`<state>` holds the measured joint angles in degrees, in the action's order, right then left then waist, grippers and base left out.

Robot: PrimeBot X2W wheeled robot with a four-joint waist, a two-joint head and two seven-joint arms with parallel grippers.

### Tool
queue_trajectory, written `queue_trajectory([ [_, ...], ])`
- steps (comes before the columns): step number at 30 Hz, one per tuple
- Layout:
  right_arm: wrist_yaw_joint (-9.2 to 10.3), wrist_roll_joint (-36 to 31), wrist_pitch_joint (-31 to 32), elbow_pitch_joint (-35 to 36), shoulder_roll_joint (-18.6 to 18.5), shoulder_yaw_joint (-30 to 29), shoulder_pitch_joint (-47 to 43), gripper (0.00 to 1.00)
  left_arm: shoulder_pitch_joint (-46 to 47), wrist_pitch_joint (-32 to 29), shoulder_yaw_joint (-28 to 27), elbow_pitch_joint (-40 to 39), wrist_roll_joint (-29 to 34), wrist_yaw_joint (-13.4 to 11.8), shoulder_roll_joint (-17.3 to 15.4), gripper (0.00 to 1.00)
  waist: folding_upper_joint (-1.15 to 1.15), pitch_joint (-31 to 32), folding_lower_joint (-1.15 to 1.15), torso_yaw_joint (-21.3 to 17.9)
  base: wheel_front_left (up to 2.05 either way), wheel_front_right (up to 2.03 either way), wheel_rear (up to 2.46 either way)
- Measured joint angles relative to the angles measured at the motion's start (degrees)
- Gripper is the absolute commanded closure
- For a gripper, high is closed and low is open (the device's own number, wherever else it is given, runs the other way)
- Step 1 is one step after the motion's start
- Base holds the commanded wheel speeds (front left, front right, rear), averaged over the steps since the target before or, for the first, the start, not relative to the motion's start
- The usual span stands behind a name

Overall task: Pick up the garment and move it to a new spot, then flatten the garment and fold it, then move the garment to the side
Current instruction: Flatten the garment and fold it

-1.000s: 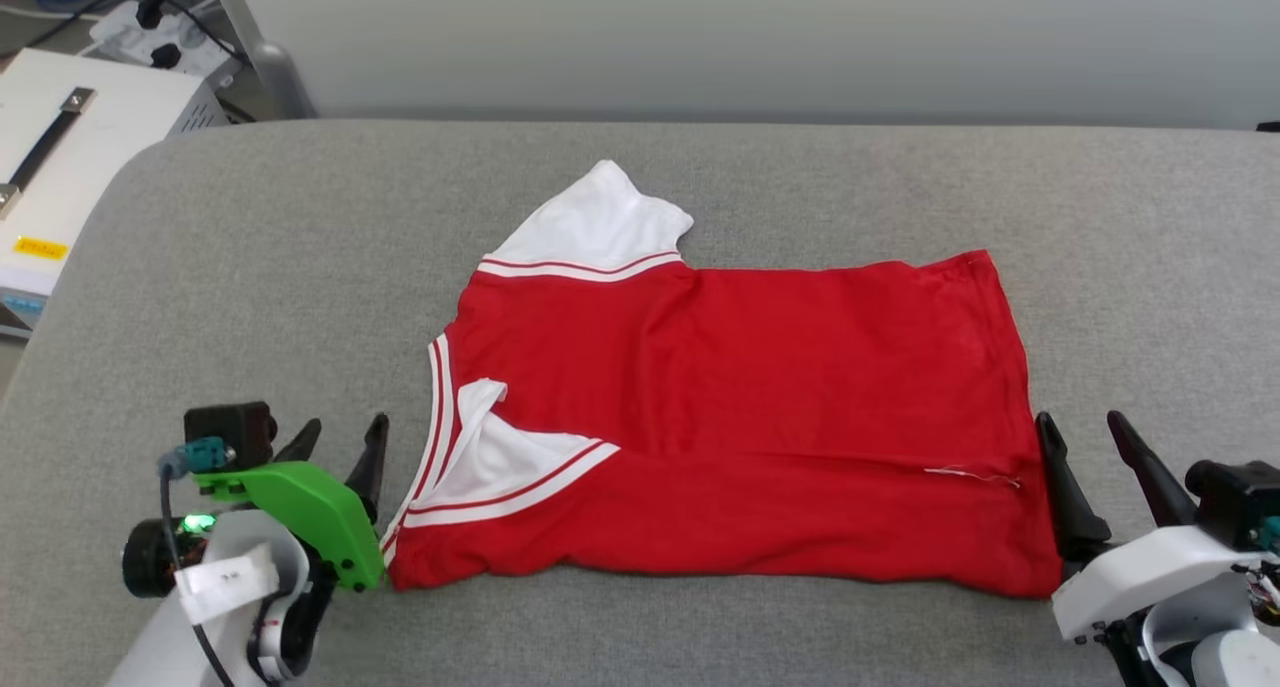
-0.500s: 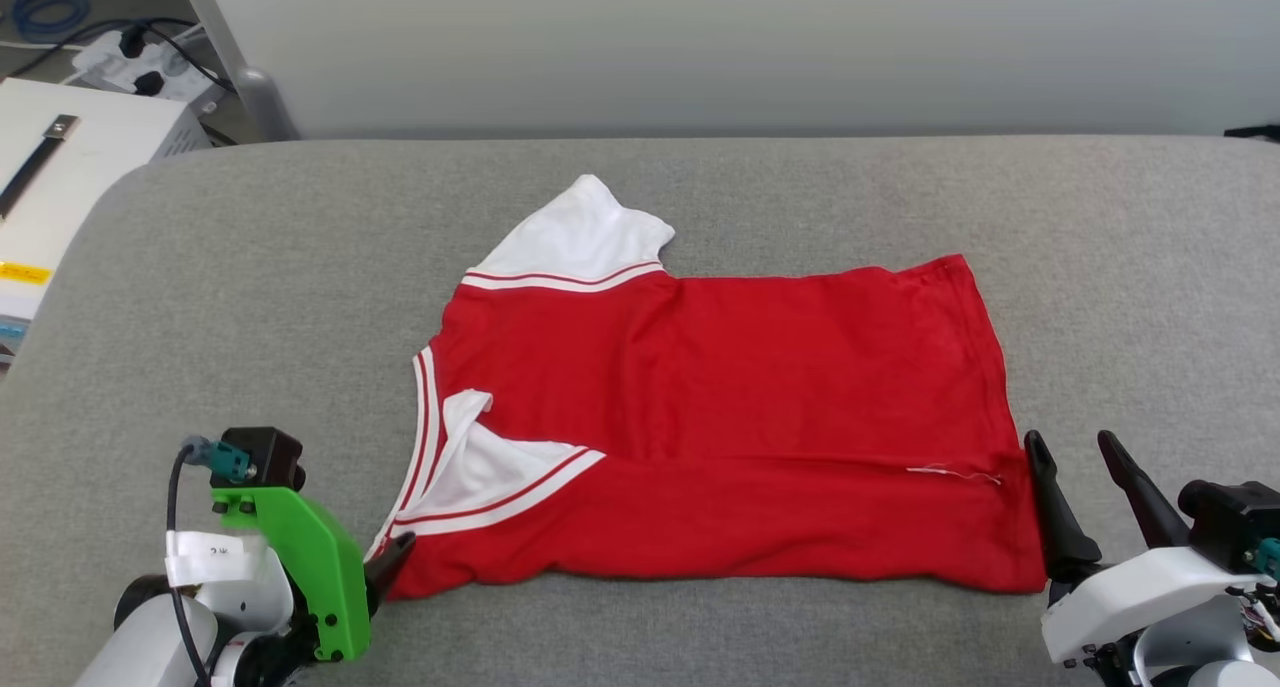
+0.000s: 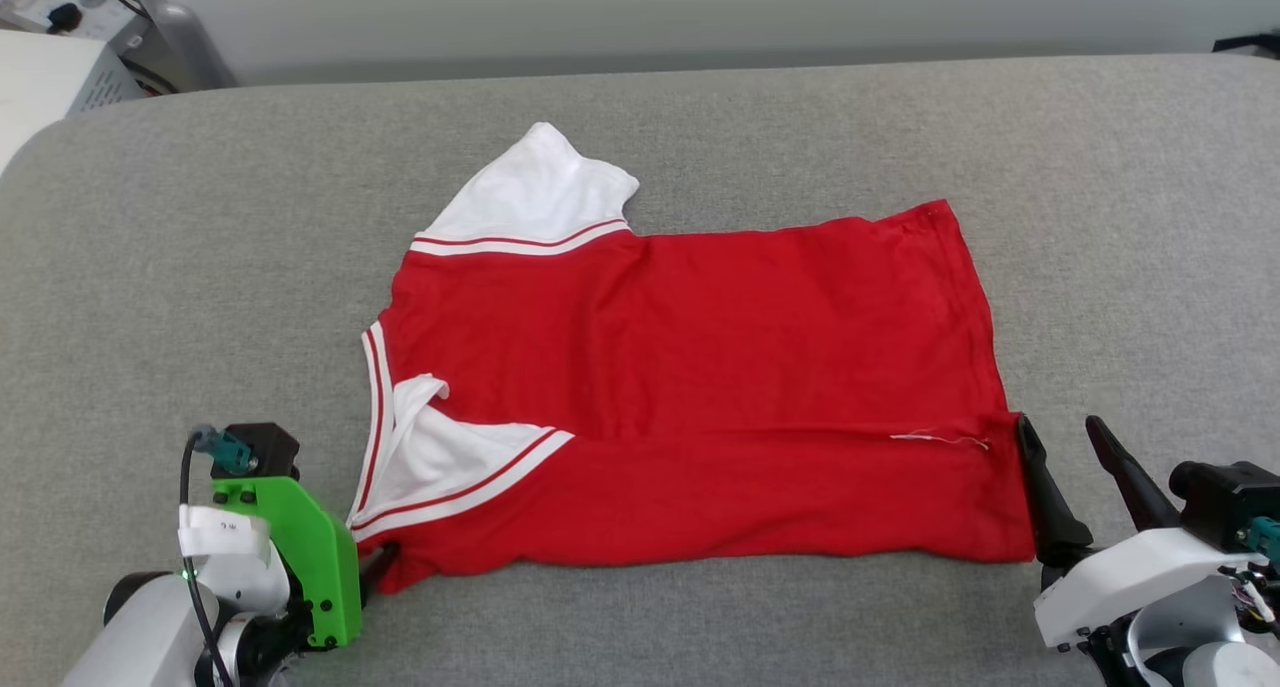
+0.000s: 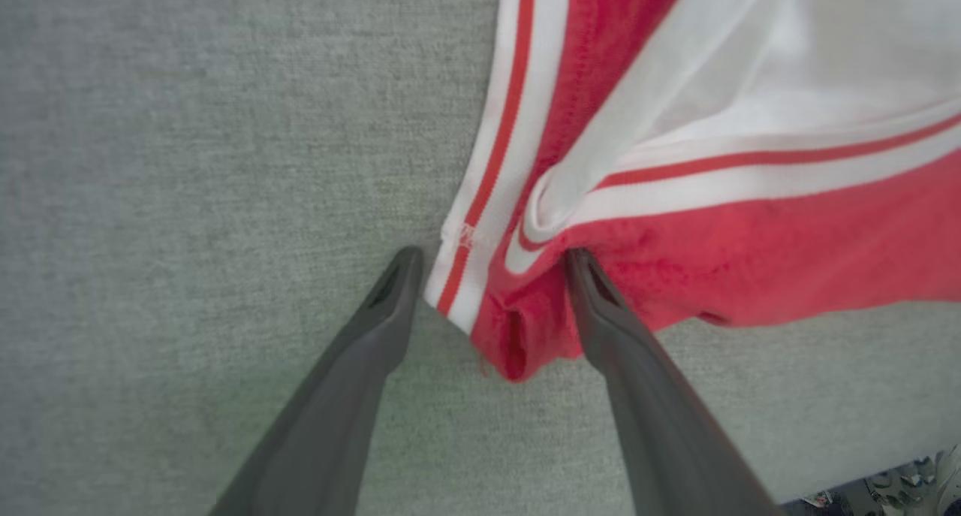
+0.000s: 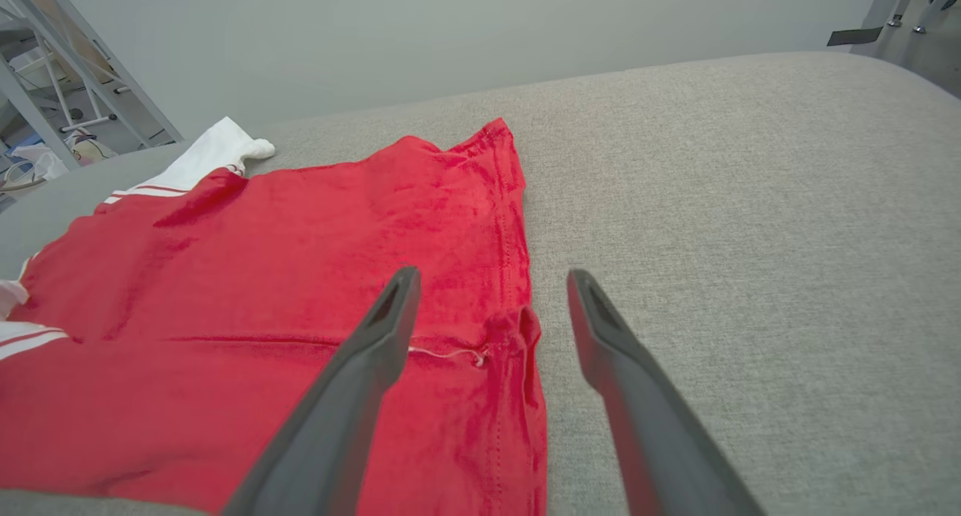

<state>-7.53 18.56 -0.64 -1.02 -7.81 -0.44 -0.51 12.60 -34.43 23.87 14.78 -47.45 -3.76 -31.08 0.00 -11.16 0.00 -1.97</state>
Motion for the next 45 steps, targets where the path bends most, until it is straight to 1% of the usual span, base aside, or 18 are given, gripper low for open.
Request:
queue_trajectory([
  [1, -0.01, 0.25, 0.38, -0.21, -0.09, 0.05, 0.08, 0.00, 0.49, -0.36, 0.11, 0.46, 0.00, 0.26, -0.01, 0.44, 0.00, -0.26, 0.00, -0.23, 0.00, 0.00, 0.00],
  [2, 0.00, 0.47, 0.52, -0.45, -0.24, 0.04, 0.13, 0.00, 0.83, -0.42, 0.15, 0.93, -0.01, 0.52, 0.03, 0.63, 0.00, -0.48, 0.00, -0.46, 0.00, 0.00, 0.00],
  [3, 0.00, 0.70, 0.70, -0.58, -0.41, -0.09, 0.14, 0.00, 1.03, -0.47, 0.14, 1.22, -0.22, 0.63, 0.15, 0.79, 0.00, -0.62, 0.00, -0.61, 0.00, 0.00, 0.00],
  [4, 0.00, 0.92, 0.91, -0.75, -0.69, -0.25, 0.24, 0.00, 1.22, -0.64, 0.04, 1.53, -0.76, 0.86, 0.20, 1.00, 0.00, -0.76, 0.00, -0.77, 0.00, 0.00, 0.00],
  [8, 0.00, 1.62, 2.87, -1.33, -1.86, -1.67, 0.66, 0.00, 1.62, -0.77, 0.18, 2.04, -1.18, 1.56, 1.25, 1.00, 0.00, -0.53, 0.00, -0.92, 0.00, 0.00, 0.00],
  [11, 0.00, 2.56, 6.47, -2.00, -2.99, -2.55, 0.65, 0.00, 1.46, 0.58, 0.27, 1.75, -1.13, 1.57, 1.43, 1.00, 0.00, 0.03, 0.00, -0.60, 0.00, 0.00, 0.00],
  [14, 0.00, 3.39, 12.72, -2.21, -4.38, -3.10, 0.57, 0.00, 0.75, 2.24, 0.31, 0.48, -0.42, 1.44, 1.32, 1.00, 0.00, 0.76, 0.00, -0.16, 0.00, 0.00, 0.00],
  [19, 0.00, 5.84, 25.61, -2.27, -7.31, -3.00, 0.21, 0.00, -1.45, 3.72, 0.42, -4.65, 0.94, 0.08, 0.68, 1.00, 0.00, 1.59, 0.00, 1.23, 0.00, 0.00, 0.00],
  [22, 0.00, 7.04, 30.61, -1.82, -8.11, -1.56, 0.23, 0.00, -1.97, 4.22, 0.23, -7.83, 1.72, -0.53, 0.07, 1.00, 0.00, 1.59, 0.00, 2.22, 0.00, 0.00, 0.00],
  [28, 0.00, 8.98, 35.15, -1.62, -8.65, 2.86, 1.68, 0.00, -1.97, 4.37, 0.21, -12.14, 2.61, -1.56, -0.69, 1.00, 0.00, 0.20, 0.00, 3.63, 0.00, 0.00, 0.00],
  [35, 0.02, 9.53, 38.85, -6.48, -9.17, 4.81, 4.20, 0.00, -1.96, 4.50, 0.67, -13.23, 2.77, -1.57, -0.69, 1.00, 0.00, -1.77, 0.00, 4.89, 0.00, 0.00, 0.00],
  [36, 0.03, 9.64, 39.55, -6.99, -9.09, 5.10, 4.37, 0.44, -1.96, 4.70, 0.71, -13.18, 2.77, -1.56, -0.65, 1.00, 0.00, -1.95, 0.00, 5.07, 0.00, 0.00, 0.00],
  [37, 0.04, 10.09, 40.23, -7.22, -9.13, 5.36, 4.61, 0.77, -1.97, 4.83, 0.75, -13.16, 2.77, -1.55, -0.64, 1.00, 0.00, -2.04, 0.00, 5.19, 0.00, 0.00, 0.00],
  [38, 0.08, 10.55, 40.70, -7.38, -9.33, 5.70, 4.89, 1.00, -1.99, 5.11, 0.77, -13.06, 2.76, -1.55, -0.63, 1.00, 0.00, -2.04, 0.00, 5.29, 0.00, 0.00, 0.00],
  [45, 0.07, 11.46, 41.27, -8.36, -9.81, 6.78, 5.31, 1.00, -3.61, 6.23, 0.57, -12.94, 2.48, -1.51, -0.58, 1.00, 0.00, -0.09, 0.00, 5.12, 0.00, 0.00, 0.00],
])
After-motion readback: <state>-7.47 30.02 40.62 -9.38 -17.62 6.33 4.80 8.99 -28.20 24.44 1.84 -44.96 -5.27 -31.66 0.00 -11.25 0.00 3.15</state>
